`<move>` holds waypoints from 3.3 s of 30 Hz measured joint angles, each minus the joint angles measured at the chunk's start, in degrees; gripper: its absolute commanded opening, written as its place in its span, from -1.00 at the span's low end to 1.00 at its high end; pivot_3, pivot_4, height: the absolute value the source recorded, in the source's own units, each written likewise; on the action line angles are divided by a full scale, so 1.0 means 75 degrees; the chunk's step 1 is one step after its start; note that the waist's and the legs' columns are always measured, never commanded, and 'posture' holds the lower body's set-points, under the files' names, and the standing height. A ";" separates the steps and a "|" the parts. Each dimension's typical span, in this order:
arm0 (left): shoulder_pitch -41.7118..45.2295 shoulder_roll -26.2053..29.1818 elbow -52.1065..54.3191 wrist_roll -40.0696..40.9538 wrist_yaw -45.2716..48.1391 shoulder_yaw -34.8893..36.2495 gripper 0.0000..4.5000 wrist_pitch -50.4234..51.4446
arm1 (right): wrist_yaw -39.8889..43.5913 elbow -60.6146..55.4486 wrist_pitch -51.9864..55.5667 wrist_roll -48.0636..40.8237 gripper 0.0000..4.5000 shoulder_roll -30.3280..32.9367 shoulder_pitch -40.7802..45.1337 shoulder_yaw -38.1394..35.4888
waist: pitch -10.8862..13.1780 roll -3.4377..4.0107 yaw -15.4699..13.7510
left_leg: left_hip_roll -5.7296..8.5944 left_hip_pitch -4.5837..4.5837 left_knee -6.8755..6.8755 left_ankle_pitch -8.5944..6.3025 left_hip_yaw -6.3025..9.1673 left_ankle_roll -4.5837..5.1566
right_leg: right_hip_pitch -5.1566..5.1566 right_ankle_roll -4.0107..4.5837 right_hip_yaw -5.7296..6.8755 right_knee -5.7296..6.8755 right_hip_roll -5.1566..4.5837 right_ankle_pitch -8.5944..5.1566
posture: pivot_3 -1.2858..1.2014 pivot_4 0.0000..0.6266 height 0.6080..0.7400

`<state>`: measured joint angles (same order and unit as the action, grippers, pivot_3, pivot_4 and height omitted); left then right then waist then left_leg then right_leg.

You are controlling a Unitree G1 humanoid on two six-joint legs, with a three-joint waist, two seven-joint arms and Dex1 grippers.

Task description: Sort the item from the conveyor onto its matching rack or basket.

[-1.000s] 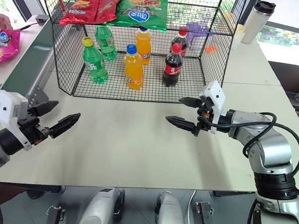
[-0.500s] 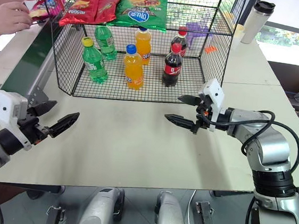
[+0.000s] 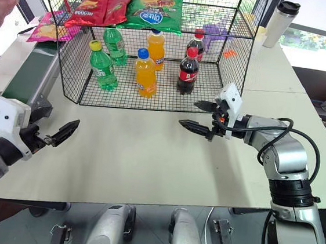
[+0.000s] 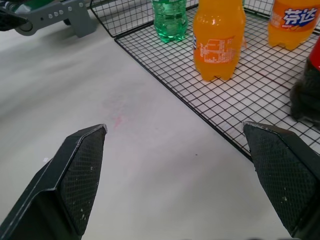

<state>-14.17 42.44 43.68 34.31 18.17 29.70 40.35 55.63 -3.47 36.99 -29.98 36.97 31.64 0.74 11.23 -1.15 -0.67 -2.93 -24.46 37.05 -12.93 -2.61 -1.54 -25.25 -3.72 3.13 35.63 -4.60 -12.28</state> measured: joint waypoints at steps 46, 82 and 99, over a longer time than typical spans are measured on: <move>0.0133 0.1822 -0.4489 -0.9687 -0.0290 -0.1025 1.00 -0.4636 | -0.0987 0.0201 0.0022 -0.0208 0.99 -0.1941 0.1826 0.0431 | -0.0005 0.0011 0.0174 | -0.0007 0.0008 -0.0075 0.0001 -0.0027 0.0000 | -0.0058 -0.0031 0.0003 0.0049 -0.0012 0.0018 | 0.03 -0.52 1.00; 0.0857 0.1469 -0.1907 -0.5809 0.3709 0.2075 -0.97 -0.1542 | -0.0778 0.0850 -0.0539 -0.0027 1.00 -0.1636 0.1797 0.0236 | -0.0004 0.0007 0.0202 | -0.0009 0.0008 -0.0039 0.0002 -0.0022 0.0000 | -0.0050 -0.0033 0.0003 0.0063 -0.0007 0.0019 | 0.03 -0.52 1.00; 0.3401 0.4904 -0.1914 0.0376 0.8035 0.6294 -0.97 0.4376 | 0.1403 0.2823 -0.0803 -0.0386 1.00 -0.1672 0.2636 -0.0204 | 0.0006 0.0013 0.0221 | -0.0006 0.0012 -0.0009 0.0001 0.0006 -0.0001 | -0.0021 -0.0007 0.0005 0.0062 0.0004 -0.0007 | 0.03 -0.52 1.00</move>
<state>11.33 79.22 29.33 37.13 78.43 76.91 73.17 66.16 17.71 30.97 -32.88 24.43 51.41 -0.79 11.28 -1.05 0.99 -2.97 -24.37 36.98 -12.92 -2.57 -1.55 -25.41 -3.77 3.17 36.09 -4.57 -12.33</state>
